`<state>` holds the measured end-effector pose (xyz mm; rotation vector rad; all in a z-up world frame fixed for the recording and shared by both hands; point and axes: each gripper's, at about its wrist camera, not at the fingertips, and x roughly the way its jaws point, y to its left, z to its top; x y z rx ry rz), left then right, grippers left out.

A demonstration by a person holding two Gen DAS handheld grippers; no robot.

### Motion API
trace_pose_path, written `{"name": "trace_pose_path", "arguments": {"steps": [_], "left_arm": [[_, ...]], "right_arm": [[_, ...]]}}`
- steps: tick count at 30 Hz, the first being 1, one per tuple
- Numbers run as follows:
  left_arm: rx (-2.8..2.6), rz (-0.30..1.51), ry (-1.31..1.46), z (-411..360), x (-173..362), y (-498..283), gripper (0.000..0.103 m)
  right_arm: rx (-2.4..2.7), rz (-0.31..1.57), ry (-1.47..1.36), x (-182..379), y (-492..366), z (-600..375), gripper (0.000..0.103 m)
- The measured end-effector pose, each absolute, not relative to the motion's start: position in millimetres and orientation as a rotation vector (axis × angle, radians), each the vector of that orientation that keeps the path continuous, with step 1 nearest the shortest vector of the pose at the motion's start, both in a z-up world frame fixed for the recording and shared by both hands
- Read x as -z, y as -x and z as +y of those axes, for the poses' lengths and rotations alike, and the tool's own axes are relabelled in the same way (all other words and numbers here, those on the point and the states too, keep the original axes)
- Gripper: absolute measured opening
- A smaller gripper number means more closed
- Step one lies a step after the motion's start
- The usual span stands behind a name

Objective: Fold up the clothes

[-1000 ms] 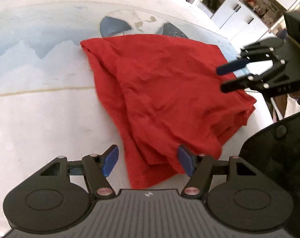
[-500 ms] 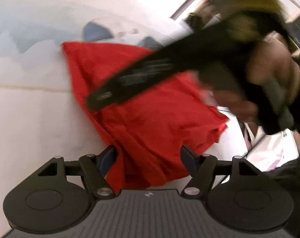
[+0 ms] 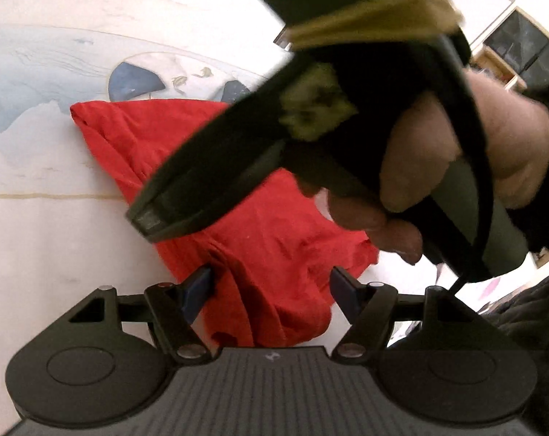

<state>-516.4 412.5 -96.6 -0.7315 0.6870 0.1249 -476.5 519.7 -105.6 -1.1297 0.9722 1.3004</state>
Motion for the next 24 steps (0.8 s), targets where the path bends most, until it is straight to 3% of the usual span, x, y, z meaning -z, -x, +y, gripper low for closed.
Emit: {"name": "trace_pose_path", "arguments": {"steps": [8,14,24], "left_arm": [[-0.016,0.549,0.782,433,64,525,0.070],[-0.024,0.526,0.753,440,51,488,0.070],[-0.016,0.615,0.601,414,47,376,0.070]], "right_arm": [[-1.375,1.168,0.750,56,401,481,0.103],[-1.348,1.177,0.525,9,316,431,0.103],[-1.167,1.272,0.361,35,168,361,0.103]]}}
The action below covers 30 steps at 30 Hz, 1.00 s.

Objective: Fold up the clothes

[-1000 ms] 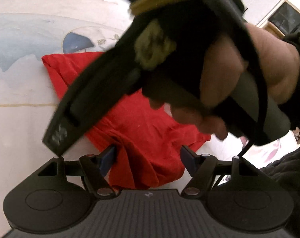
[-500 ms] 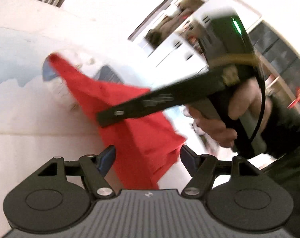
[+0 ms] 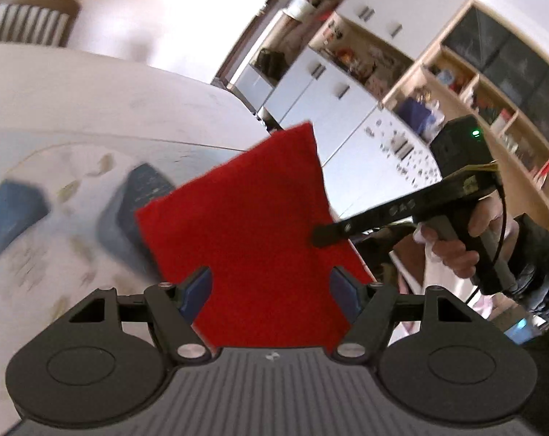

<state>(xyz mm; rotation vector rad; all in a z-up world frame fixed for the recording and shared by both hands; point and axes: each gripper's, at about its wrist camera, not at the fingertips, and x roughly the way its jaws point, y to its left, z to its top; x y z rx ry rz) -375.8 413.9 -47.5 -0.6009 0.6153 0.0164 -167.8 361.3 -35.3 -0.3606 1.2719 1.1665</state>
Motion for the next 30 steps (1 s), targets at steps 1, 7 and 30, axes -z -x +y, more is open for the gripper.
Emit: {"name": "trace_pose_path", "arguments": {"steps": [1,7,30], "left_arm": [[-0.016,0.630,0.578,412,48,364,0.070],[-0.042,0.716,0.467,407,63,313,0.070],[-0.202,0.913,0.313,416,94,256,0.061]], "right_arm": [[-1.155,1.287,0.362,45,160,359,0.103],[-1.101,1.415,0.325,108,126,352,0.103],[-1.419,0.968,0.928,87,217,329,0.103]]}}
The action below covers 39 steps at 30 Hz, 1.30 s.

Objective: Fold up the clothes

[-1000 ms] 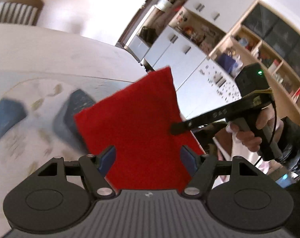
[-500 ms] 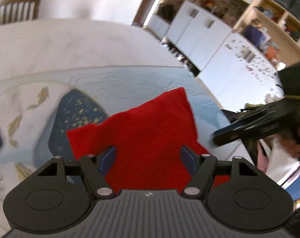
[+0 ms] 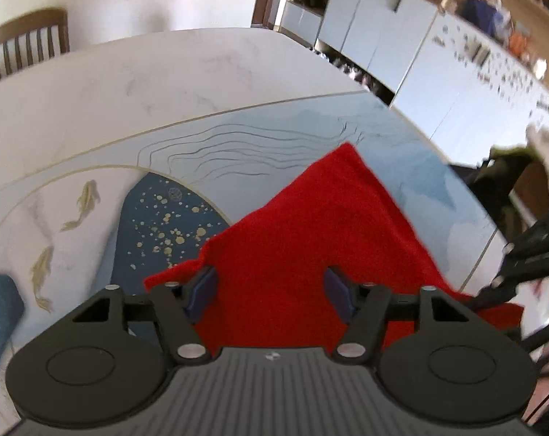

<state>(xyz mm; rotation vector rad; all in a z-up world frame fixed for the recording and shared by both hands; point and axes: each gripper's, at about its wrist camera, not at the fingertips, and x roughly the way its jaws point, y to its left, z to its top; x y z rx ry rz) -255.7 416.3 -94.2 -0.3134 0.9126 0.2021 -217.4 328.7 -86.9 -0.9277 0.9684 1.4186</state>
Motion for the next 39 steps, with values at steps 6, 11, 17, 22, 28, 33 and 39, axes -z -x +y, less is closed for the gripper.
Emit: {"name": "trace_pose_path", "arguments": {"steps": [6,11,17,22,28,33,39], "left_arm": [[-0.209,0.931,0.308,421,97,253,0.057],[-0.211,0.948,0.240,413,94,255,0.057],[-0.198,0.906,0.312,410,65,303,0.064],[-0.229,0.958,0.431,396,73,338,0.070],[-0.289,0.970,0.632,377,98,347,0.070],[-0.373,0.921,0.699,375,102,339,0.073],[-0.436,0.906,0.711,372,101,328,0.063]], "right_arm": [[-1.338,1.071,0.807,88,197,287,0.103],[-1.272,1.118,0.815,97,204,277,0.103],[-1.294,1.054,0.715,66,196,286,0.103],[-1.324,1.055,0.617,62,182,311,0.103],[-1.329,1.086,0.674,93,175,360,0.103],[-1.363,1.100,0.733,109,178,372,0.103],[-1.415,1.087,0.729,110,181,369,0.103]]}}
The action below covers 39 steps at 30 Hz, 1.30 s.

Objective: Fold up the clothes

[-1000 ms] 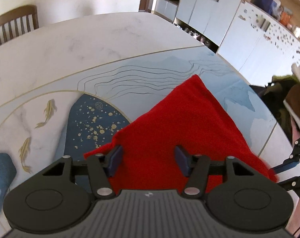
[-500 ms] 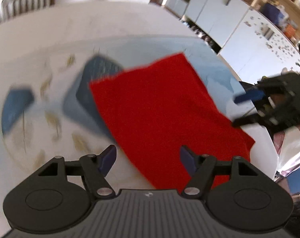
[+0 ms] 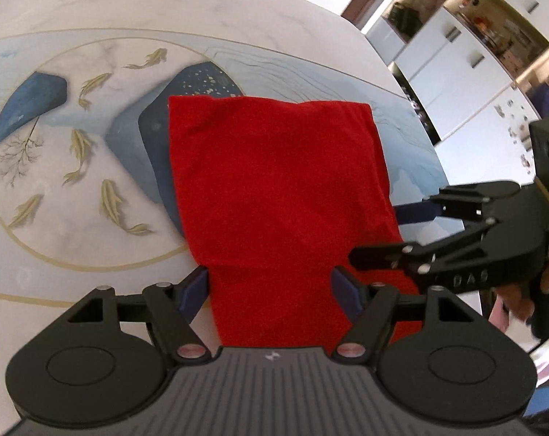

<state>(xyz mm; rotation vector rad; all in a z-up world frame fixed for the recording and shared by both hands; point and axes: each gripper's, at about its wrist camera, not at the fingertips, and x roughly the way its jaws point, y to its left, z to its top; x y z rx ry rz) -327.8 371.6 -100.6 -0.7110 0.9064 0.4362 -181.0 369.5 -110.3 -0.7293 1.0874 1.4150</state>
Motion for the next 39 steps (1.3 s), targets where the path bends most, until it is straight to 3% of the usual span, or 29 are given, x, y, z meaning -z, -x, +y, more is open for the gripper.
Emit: {"name": "trace_pose_path", "arguments": {"steps": [2,5,10,20,39], "left_arm": [[-0.468,0.917,0.683,370,100,326,0.036],[-0.499,0.920,0.667,372,99,327,0.027],[-0.516,0.900,0.643,383,96,336,0.021],[-0.566,0.808,0.619,489,76,382,0.020],[-0.811,0.694,0.557,801,64,507,0.020]], "right_arm": [[-1.435,1.069,0.726,109,184,367,0.103],[-1.449,1.057,0.718,106,187,368,0.103],[-1.461,1.058,0.687,103,191,379,0.103],[-1.484,1.002,0.653,81,216,466,0.103],[-1.684,0.786,0.729,80,335,798,0.103]]}}
